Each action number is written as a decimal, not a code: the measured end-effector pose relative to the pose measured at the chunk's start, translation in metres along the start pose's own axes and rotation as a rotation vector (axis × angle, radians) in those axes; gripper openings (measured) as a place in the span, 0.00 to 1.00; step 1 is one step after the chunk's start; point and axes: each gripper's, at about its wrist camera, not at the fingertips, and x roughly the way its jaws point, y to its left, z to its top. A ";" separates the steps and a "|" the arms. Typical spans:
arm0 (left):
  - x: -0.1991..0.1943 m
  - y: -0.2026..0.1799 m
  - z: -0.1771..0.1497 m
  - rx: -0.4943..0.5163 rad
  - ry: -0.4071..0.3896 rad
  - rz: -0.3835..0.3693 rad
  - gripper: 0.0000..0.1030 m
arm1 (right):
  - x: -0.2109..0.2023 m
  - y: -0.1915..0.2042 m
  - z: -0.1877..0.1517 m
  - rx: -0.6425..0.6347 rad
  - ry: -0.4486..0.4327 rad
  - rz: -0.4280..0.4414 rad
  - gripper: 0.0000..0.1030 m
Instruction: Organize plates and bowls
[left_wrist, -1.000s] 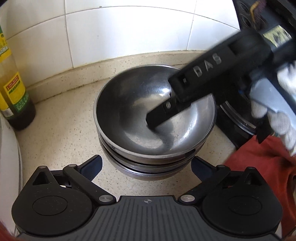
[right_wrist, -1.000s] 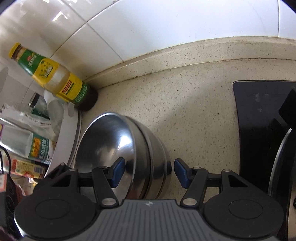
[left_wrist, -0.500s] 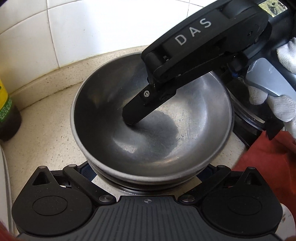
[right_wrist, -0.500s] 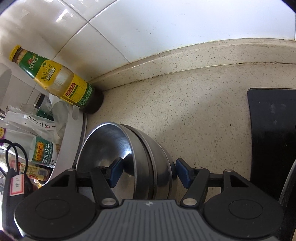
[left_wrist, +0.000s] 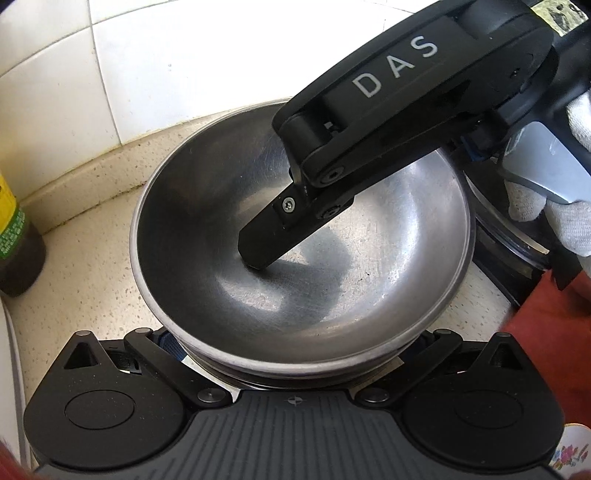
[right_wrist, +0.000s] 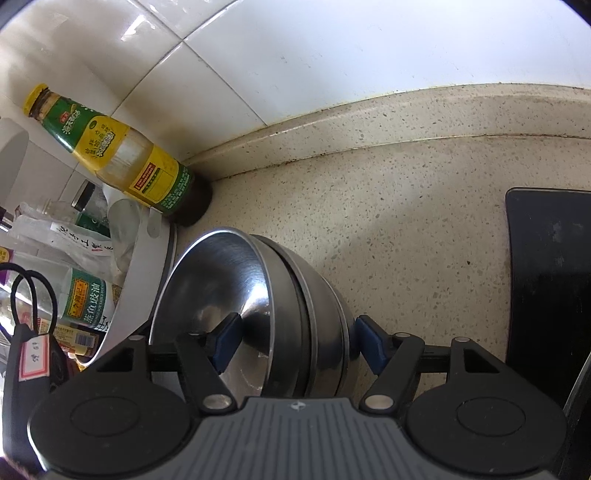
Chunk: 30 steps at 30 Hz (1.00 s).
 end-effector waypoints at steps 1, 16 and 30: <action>-0.004 0.003 0.004 0.001 0.001 0.000 1.00 | 0.000 -0.001 0.001 0.006 0.005 0.002 0.62; 0.003 0.001 0.009 0.010 -0.014 0.009 1.00 | 0.007 -0.002 0.017 -0.023 0.020 0.021 0.64; 0.005 -0.003 0.029 -0.021 -0.015 0.040 1.00 | 0.013 -0.006 0.032 -0.018 -0.028 0.022 0.67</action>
